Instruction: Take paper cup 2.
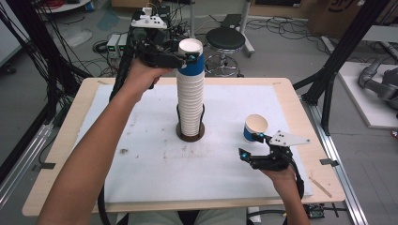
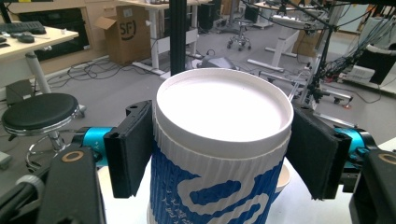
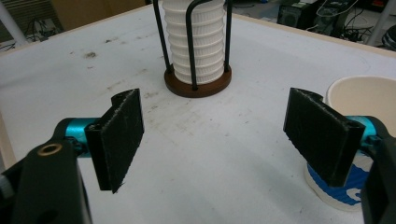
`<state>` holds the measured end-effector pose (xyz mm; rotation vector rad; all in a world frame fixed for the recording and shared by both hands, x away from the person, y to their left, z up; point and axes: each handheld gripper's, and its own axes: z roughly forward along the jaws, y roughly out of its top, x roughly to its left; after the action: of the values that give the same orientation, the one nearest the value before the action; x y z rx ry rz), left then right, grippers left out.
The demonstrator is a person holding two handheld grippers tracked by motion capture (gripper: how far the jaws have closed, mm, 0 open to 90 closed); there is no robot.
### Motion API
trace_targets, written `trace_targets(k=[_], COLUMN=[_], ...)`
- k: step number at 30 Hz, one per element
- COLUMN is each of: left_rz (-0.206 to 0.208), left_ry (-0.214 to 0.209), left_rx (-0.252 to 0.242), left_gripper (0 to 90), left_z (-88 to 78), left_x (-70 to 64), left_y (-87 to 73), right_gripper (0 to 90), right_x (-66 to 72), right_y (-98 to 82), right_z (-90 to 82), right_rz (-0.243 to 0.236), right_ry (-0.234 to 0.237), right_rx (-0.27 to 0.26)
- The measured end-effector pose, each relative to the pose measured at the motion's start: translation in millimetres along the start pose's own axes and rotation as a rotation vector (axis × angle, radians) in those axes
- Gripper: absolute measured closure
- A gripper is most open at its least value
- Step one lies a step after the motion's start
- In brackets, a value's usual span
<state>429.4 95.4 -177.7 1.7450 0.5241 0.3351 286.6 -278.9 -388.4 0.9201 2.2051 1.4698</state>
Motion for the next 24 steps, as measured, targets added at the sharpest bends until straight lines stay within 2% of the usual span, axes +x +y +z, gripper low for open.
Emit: trace_targets(k=[6,9,15,24], left_rz=[-0.006,-0.012,-0.005,-0.007], left_ry=[-0.01,-0.015,-0.012,-0.013], left_rx=[-0.038,-0.073,-0.104,-0.163], left_gripper=[28.8,28.8,28.8,28.9], left_z=[-8.9,-14.4,-25.5,-43.9], left_x=[0.2,-1.9,-4.8,-5.5], left_y=[10.1,17.6,30.9,41.8], right_gripper=[20.8,20.7,20.7,20.7], right_x=[-0.1,0.0,0.5,0.3], right_y=[-0.4,-0.3,-0.2,-0.4], right_z=[-0.7,-0.9,-0.6,-0.9], right_rz=[0.004,0.002,0.012,0.009], right_ry=[0.001,0.001,0.011,0.01], right_rx=[0.002,-0.001,-0.008,-0.013])
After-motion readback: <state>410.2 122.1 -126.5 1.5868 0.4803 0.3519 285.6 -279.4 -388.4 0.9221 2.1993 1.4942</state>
